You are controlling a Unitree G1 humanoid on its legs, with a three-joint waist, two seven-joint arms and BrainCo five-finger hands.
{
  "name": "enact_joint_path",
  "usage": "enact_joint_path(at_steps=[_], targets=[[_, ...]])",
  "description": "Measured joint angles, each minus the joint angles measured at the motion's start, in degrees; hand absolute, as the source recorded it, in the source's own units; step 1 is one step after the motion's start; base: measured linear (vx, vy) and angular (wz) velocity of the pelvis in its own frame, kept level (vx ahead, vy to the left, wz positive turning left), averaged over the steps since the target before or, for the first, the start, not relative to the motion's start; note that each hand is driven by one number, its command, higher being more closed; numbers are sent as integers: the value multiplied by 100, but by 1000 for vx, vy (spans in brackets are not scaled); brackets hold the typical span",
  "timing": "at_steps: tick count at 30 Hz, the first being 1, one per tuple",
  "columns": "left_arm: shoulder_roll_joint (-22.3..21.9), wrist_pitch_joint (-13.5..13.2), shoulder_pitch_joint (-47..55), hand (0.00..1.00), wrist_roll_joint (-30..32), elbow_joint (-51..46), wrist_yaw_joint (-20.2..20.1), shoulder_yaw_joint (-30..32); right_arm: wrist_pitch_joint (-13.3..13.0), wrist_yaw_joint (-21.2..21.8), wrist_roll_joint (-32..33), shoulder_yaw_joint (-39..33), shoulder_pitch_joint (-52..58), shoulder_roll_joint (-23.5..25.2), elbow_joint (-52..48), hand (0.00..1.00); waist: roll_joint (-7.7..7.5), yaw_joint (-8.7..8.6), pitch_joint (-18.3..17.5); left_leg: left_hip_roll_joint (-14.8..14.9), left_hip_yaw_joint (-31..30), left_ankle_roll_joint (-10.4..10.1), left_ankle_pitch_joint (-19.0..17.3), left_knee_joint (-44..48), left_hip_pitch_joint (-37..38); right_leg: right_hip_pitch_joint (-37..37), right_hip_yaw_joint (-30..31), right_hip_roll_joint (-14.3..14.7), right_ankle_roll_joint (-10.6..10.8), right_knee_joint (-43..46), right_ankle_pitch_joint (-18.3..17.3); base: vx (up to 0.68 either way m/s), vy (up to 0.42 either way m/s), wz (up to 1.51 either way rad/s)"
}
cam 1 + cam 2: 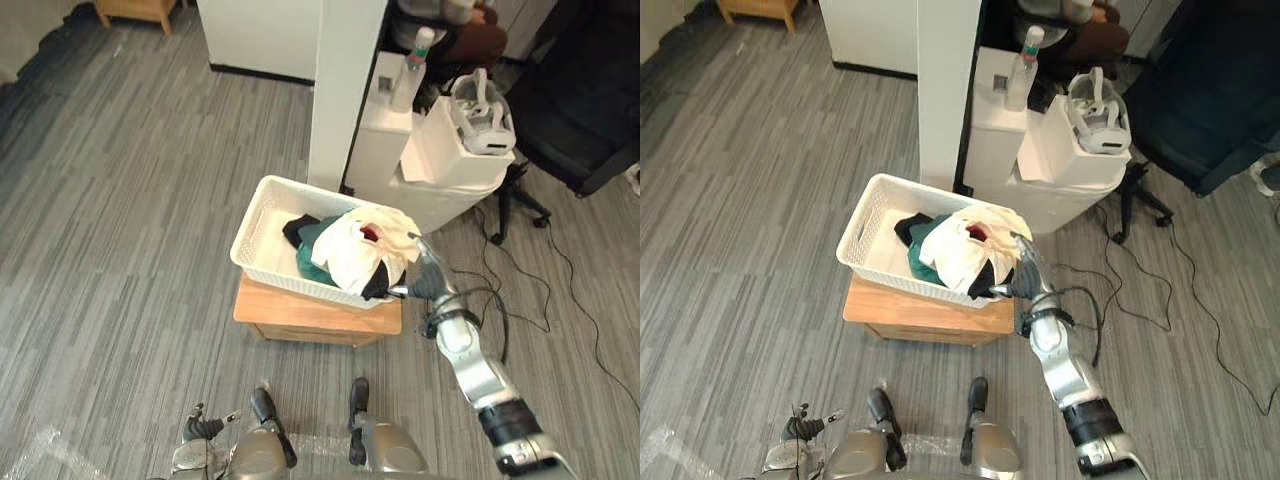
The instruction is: Tidy the bed and pick cloth on bed and put in laundry
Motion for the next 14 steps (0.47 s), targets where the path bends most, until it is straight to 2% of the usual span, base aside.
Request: enact_joint_path(at_steps=[2, 3, 6, 12, 14], targets=[[-8, 14, 42, 0, -4, 77, -5, 0, 23, -122, 75, -252, 335, 130, 10, 0, 37, -51, -99, -11, 15, 2, -8, 0, 18, 11, 18, -2, 0, -1, 0, 3, -3, -8], [-9, 30, 87, 0, -6, 112, -5, 4, 30, -215, 183, -396, 506, 257, 92, 0, 57, -135, -122, -15, 21, 4, -12, -1, 62, 58, 20, -6, 1, -7, -1, 7, -7, -5], [-45, 108, 155, 0, -10, 157, -8, 45, 39, -367, 369, -571, 886, 496, 692, 0, 113, -144, -177, -10, 88, -10, -39, -1, 207, 178, 35, -3, 2, -43, -2, -5, -6, -9], [-222, 197, 160, 0, -25, 396, -6, 318, 53, -384, 1038, -553, 1048, 917, 3421, 0, 294, -110, -371, -17, 147, -3, -48, -5, 312, 314, 22, -5, 26, -110, -21, -1, 0, 0], [-280, 215, 205, 0, -27, 443, -4, 444, 33, -349, 1408, -723, 840, 888, 3959, 0, 326, -113, -414, -25, 198, 4, -70, -7, 379, 396, 37, -13, 49, -126, -62, -8, 8, -8]])
